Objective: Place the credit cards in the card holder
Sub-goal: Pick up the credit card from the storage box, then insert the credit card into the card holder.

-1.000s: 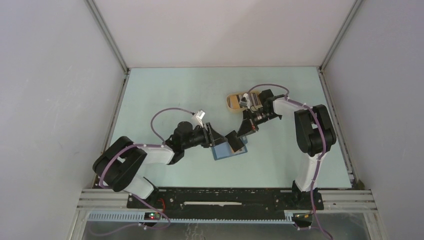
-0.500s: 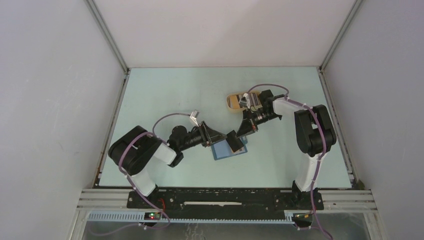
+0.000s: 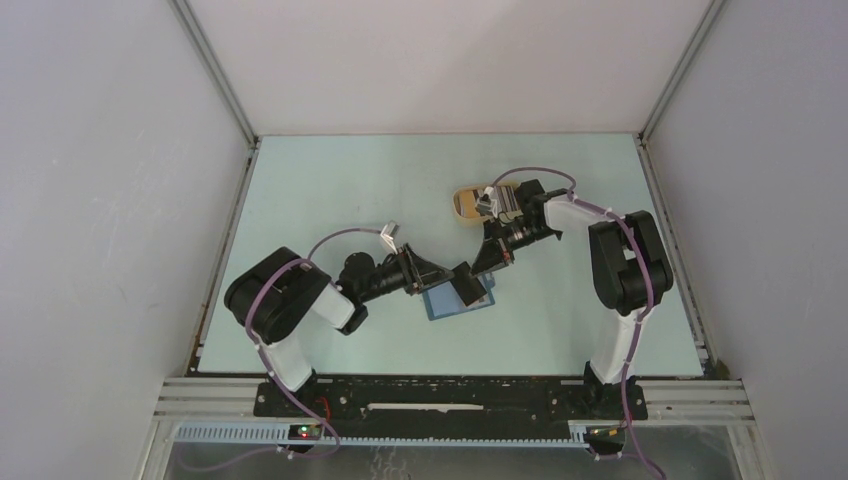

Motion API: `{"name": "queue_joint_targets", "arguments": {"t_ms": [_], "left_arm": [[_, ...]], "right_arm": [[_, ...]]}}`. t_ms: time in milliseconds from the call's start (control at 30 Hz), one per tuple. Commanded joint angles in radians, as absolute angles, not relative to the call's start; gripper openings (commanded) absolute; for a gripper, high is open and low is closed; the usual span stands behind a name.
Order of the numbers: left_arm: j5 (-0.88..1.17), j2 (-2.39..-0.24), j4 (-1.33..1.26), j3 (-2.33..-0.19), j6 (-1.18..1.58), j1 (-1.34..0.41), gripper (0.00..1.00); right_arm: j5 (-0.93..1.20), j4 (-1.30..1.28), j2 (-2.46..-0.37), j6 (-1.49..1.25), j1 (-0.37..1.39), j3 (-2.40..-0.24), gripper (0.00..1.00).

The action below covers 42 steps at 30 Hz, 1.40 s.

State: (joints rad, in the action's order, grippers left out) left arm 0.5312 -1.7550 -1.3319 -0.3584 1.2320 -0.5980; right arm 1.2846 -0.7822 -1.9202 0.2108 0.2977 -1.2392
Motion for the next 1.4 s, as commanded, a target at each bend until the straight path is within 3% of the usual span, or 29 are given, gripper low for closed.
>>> {"name": "queue_joint_targets", "arguments": {"t_ms": [0, 200, 467, 500, 567, 633, 733, 833, 1000, 1167, 1367], "left_arm": [[0.537, -1.756, -1.399, -0.34, 1.229, -0.6, 0.44], [0.56, -1.74, -1.4, -0.351, 1.231, -0.6, 0.41], [0.606, -1.739, -1.399, -0.357, 1.225, -0.6, 0.22], [0.609, -1.741, -1.4, -0.359, 1.224, -0.6, 0.18], [0.614, -1.745, -1.4, -0.363, 1.22, -0.6, 0.01], [0.614, -1.747, -1.4, -0.361, 1.211, -0.598, 0.0], [0.603, -1.753, -1.379, -0.332, 1.172, -0.564, 0.0], [0.594, -1.775, -1.368, -0.297, 1.143, -0.51, 0.0], [0.557, -1.79, -1.271, -0.318, 1.072, -0.469, 0.0], [0.511, -1.761, -1.102, -0.361, 1.002, -0.46, 0.0], [0.504, -1.755, -1.025, -0.373, 0.972, -0.46, 0.0]], "right_arm": [[1.31, -0.786, -1.863, 0.239, 0.309, -1.269, 0.0], [1.314, -0.787, -1.87, 0.242, 0.327, -1.27, 0.0], [1.308, -0.787, -1.867, 0.245, 0.327, -1.269, 0.0], [1.308, -0.787, -1.868, 0.247, 0.328, -1.27, 0.0], [1.303, -0.787, -1.868, 0.248, 0.328, -1.27, 0.0], [1.287, -0.791, -1.869, 0.259, 0.328, -1.272, 0.01], [1.209, -0.834, -1.863, 0.315, 0.314, -1.295, 0.29], [1.078, -0.816, -1.824, 0.338, 0.288, -1.286, 0.37], [0.934, -0.74, -1.804, 0.295, 0.291, -1.252, 0.27], [0.87, -0.723, -1.847, 0.267, 0.33, -1.252, 0.04], [0.794, -0.733, -1.912, 0.252, 0.361, -1.271, 0.0]]}}
